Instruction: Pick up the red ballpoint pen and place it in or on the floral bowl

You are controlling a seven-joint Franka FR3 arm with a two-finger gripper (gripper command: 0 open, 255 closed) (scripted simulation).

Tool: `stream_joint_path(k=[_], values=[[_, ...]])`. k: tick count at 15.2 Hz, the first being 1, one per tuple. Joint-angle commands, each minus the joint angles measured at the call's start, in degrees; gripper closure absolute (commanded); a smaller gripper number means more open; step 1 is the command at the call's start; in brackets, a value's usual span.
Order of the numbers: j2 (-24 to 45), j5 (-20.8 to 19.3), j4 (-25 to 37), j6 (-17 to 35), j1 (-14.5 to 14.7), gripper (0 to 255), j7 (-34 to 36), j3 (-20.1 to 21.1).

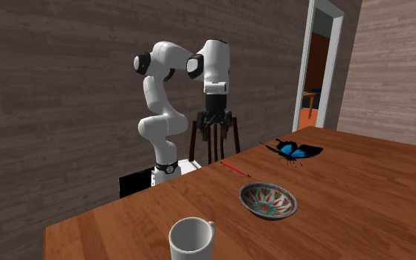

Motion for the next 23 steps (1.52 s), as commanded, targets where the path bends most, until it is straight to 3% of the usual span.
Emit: stream_joint_path(k=[1,8,14,23], values=[[2.6,1.3,-0.7,2.8,0.9,0,2.3,2.1],[12.5,4.2,-1.1,11.6,3.1,0,8.9,8.5],[23.3,4.2,1.0,19.0,4.0,0,15.3,14.1],[28.8,1.9,-1.1,26.2,3.4,0,17.6,15.5]])
